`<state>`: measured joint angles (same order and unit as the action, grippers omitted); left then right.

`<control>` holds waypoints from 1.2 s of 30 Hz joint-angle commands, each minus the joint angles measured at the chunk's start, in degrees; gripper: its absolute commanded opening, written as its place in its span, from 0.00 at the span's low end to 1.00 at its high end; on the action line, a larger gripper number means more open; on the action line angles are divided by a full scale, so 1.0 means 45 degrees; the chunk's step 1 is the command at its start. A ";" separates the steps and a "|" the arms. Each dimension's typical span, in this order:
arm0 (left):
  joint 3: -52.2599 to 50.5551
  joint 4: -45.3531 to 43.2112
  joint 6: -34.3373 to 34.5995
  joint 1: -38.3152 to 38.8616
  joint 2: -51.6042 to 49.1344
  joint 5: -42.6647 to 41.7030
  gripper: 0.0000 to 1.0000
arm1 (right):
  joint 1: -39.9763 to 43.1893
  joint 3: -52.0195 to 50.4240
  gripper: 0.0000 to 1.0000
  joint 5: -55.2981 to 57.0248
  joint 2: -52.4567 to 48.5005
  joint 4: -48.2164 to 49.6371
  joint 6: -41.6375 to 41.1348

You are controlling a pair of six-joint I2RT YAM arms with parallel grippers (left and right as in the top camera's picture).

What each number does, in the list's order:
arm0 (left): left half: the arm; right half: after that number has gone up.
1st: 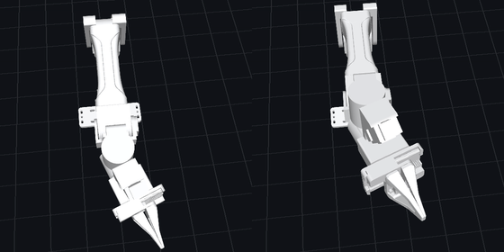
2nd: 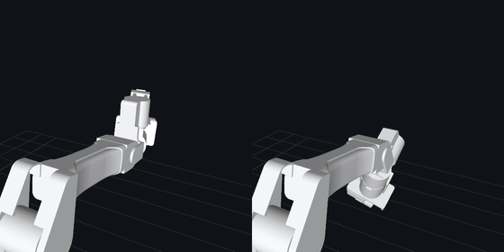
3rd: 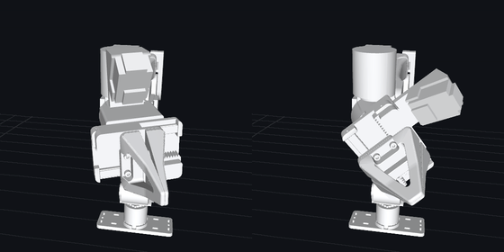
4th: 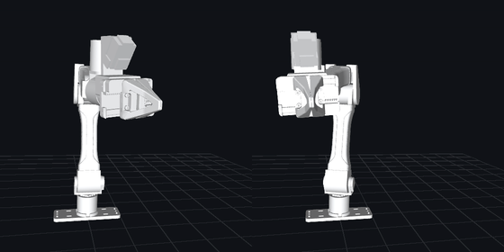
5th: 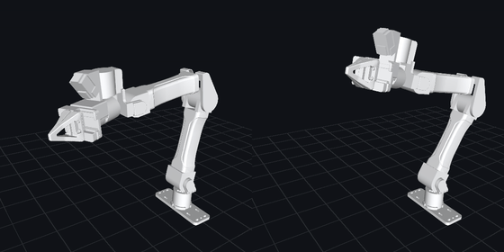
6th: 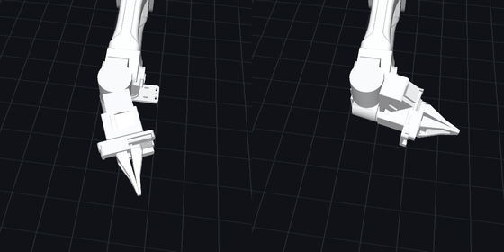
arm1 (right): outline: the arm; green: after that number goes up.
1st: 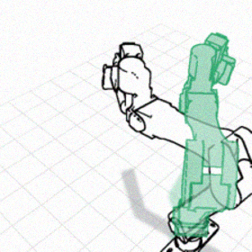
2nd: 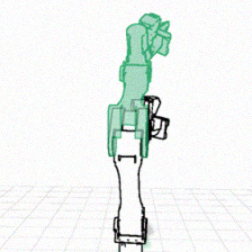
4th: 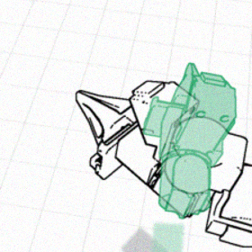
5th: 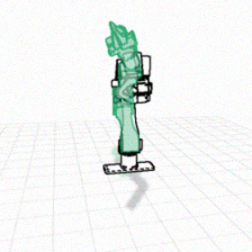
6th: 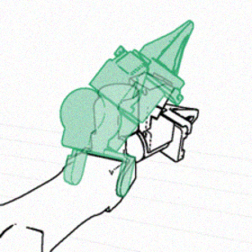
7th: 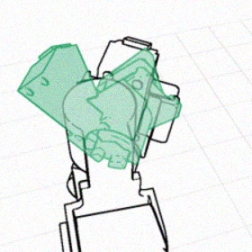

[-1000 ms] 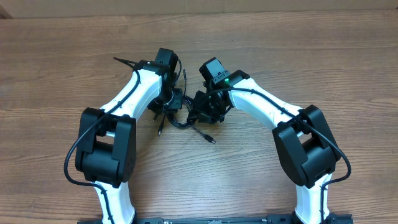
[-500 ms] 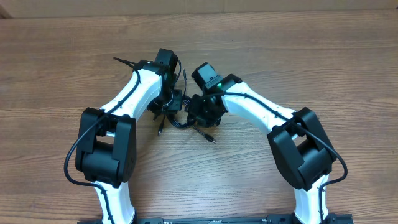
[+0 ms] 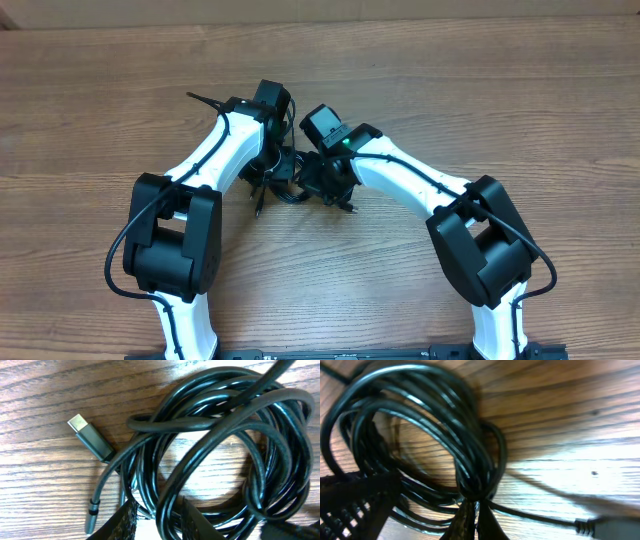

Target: Untangle cables

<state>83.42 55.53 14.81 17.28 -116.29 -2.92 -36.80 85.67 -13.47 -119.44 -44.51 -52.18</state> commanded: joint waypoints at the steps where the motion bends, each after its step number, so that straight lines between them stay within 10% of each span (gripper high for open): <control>1: 0.0238 0.0029 -0.0155 0.0092 -0.0185 0.0131 0.30 | 0.1200 -0.0010 0.04 -0.0087 0.0243 -0.0228 0.0335; 9: 0.0238 0.0058 -0.0136 0.0257 -0.0185 -0.0306 0.30 | 0.3133 -0.0015 0.04 -0.2560 0.0262 -0.0141 0.1719; 19: 0.0238 -0.0092 -0.0102 0.0510 -0.0185 -0.0539 0.28 | 0.2069 -0.0024 0.35 -0.3191 0.0151 -0.0423 0.1175; 36: 0.0233 0.0010 -0.0151 0.0500 -0.0185 -0.0204 0.30 | 0.0782 -0.0049 0.34 -0.0879 -0.0073 0.0617 -0.0782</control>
<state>83.42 55.55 14.81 19.16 -116.29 -4.43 -32.80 85.65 -19.94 -119.46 -41.15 -53.87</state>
